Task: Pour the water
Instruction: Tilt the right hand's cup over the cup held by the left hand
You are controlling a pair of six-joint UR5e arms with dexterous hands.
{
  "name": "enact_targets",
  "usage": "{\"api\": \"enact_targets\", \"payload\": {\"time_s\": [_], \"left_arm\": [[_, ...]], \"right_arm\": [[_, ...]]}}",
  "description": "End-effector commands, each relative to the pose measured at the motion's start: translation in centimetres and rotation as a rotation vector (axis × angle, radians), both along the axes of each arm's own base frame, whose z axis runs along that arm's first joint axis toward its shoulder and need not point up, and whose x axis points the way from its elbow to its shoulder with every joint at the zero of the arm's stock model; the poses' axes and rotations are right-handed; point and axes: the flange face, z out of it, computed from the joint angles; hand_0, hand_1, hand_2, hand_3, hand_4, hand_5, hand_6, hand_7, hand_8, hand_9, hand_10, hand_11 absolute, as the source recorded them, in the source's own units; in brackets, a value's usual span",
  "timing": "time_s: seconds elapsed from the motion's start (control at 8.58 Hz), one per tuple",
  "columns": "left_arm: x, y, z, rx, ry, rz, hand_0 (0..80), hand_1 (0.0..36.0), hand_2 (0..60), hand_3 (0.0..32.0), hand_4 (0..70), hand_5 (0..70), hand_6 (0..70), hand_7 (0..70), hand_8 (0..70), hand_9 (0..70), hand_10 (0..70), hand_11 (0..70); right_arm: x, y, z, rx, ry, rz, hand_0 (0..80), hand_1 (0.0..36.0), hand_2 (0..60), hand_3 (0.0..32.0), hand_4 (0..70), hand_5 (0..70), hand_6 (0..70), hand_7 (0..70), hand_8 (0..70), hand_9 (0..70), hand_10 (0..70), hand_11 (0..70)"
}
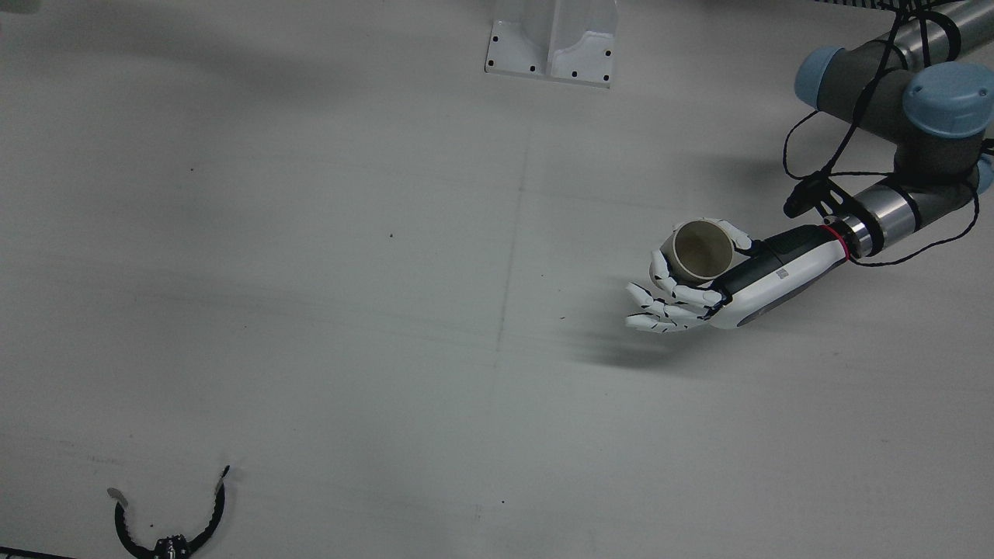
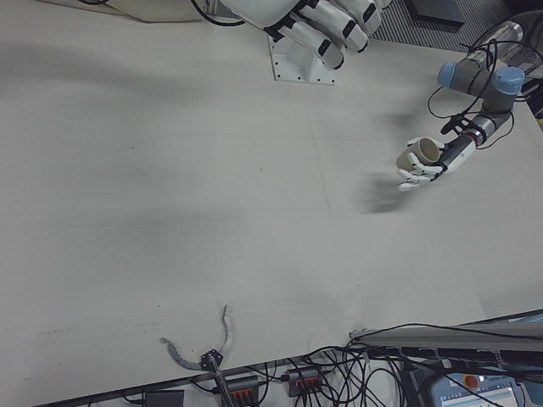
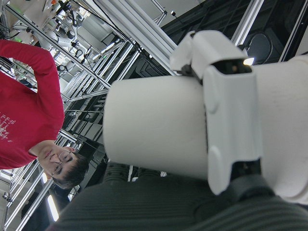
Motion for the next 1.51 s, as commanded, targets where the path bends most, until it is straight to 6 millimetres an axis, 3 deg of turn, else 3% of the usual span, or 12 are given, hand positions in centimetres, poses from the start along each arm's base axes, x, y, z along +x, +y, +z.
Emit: {"api": "enact_targets", "payload": {"time_s": [0.0,0.12,0.23,0.47,0.93,1.17,1.28,1.4], "left_arm": [[4.2,2.9,-6.5,0.051,0.018,0.037,80.0,36.0,60.0,0.0,70.0,70.0,32.9,26.2,17.6,15.2,9.2,16.4],[5.2,2.4,-9.4,0.047,0.038,0.035,80.0,36.0,60.0,0.0,70.0,70.0,32.8,26.0,17.5,15.0,9.0,16.2],[5.6,1.9,-12.2,0.058,0.053,0.034,80.0,36.0,60.0,0.0,70.0,70.0,33.3,26.1,17.6,15.1,8.9,16.0],[6.9,1.1,-17.0,0.071,0.074,0.036,80.0,36.0,60.0,0.0,70.0,70.0,34.2,26.3,17.8,15.3,9.2,16.5],[7.1,0.6,-22.9,0.056,0.124,0.055,80.0,36.0,60.0,0.0,70.0,70.0,35.3,26.4,17.9,15.1,8.9,15.9],[6.8,0.5,-23.5,0.061,0.132,0.052,80.0,36.0,60.0,0.0,70.0,70.0,35.9,26.6,18.0,15.2,8.8,15.9],[6.1,0.0,-23.2,0.050,0.134,0.043,80.0,36.0,60.0,0.0,70.0,70.0,35.3,26.4,17.9,15.2,8.9,15.9],[5.3,-0.5,-21.5,0.024,0.131,0.035,80.0,36.0,60.0,0.0,70.0,70.0,33.2,25.7,17.7,15.1,9.3,16.5]], "right_arm": [[-5.6,-3.1,-1.6,-0.026,0.076,-0.014,80.0,36.0,60.0,0.0,70.0,70.0,64.6,70.0,39.7,52.3,36.9,55.3],[-8.7,-3.3,-3.5,-0.010,0.145,-0.017,80.0,36.0,60.0,0.0,70.0,70.0,63.3,70.0,38.6,51.0,35.7,53.8],[-11.2,-2.2,-4.4,0.002,0.224,-0.013,80.0,36.0,60.0,0.0,70.0,70.0,62.6,70.0,38.3,50.6,35.8,54.0],[-15.5,0.2,-4.6,0.018,0.258,-0.082,80.0,36.0,60.0,0.0,70.0,70.0,60.8,70.0,37.0,49.1,34.6,52.5],[-20.4,3.2,-4.5,0.030,0.347,-0.126,80.0,36.0,60.0,0.0,70.0,70.0,59.6,70.0,36.0,47.8,33.9,51.7],[-20.4,3.5,-3.9,0.026,0.353,-0.132,80.0,36.0,60.0,0.0,70.0,70.0,58.4,70.0,35.4,47.0,33.8,51.5],[-17.8,4.7,-3.6,0.039,0.326,-0.117,80.0,36.0,60.0,0.0,70.0,70.0,57.6,70.0,35.2,46.7,34.2,52.1],[-12.5,5.8,-1.9,0.020,0.282,-0.053,80.0,36.0,60.0,0.0,70.0,70.0,58.5,70.0,36.1,47.7,36.7,55.3]]}}
